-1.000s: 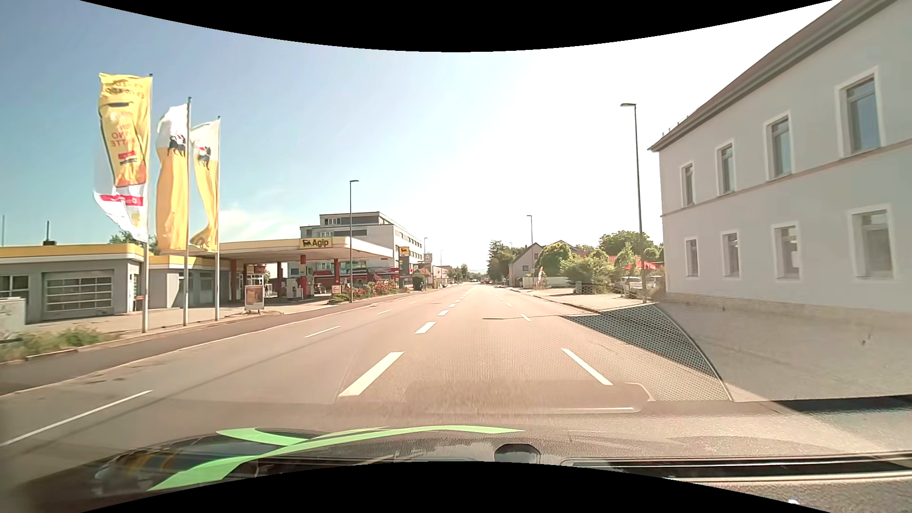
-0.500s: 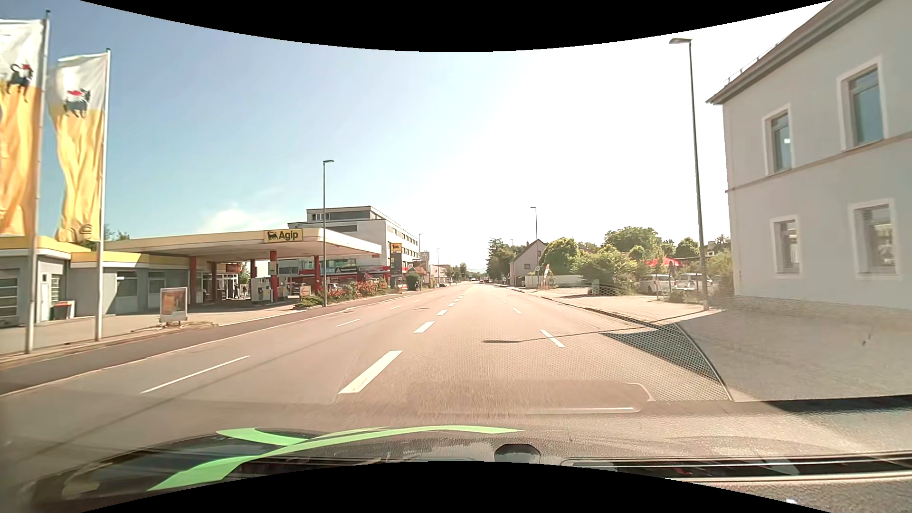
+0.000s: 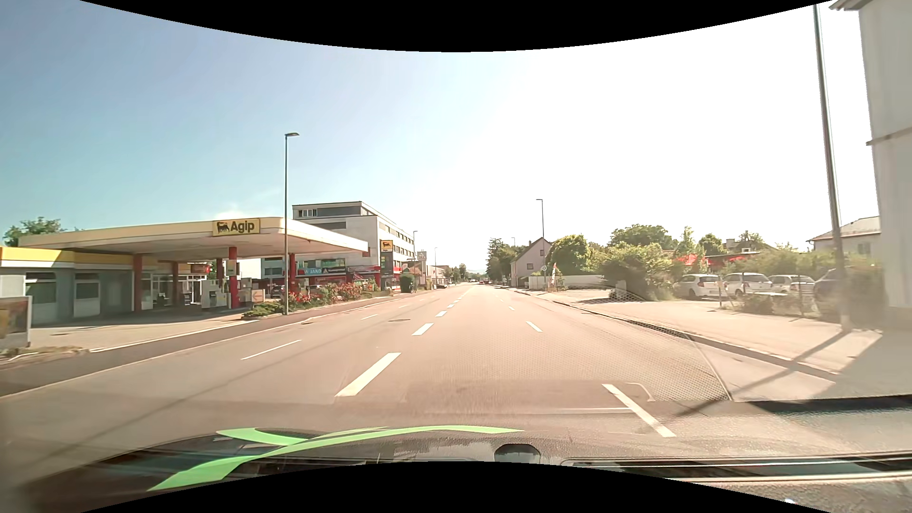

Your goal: Follow the waypoints while adhering to traffic rules and regulations

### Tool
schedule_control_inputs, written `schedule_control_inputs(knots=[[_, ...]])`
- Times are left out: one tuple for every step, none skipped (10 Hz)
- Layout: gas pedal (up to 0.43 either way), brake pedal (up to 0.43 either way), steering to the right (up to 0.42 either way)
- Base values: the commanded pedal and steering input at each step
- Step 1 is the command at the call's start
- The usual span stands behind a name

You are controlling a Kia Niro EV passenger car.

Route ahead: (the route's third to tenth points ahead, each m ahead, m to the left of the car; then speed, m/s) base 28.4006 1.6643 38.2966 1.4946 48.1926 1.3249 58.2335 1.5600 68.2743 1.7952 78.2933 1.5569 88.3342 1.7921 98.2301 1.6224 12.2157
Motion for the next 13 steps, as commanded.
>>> schedule_control_inputs(knots=[[0.138, 0.000, -0.002], [0.138, 0.000, -0.002], [0.138, 0.000, -0.002], [0.138, 0.000, -0.002], [0.138, 0.000, -0.002], [0.138, 0.000, -0.002], [0.138, 0.000, -0.002], [0.138, 0.000, -0.002], [0.138, 0.000, -0.001], [0.138, 0.000, -0.001], [0.138, 0.000, -0.002], [0.138, 0.000, -0.001], [0.138, 0.000, -0.001]])
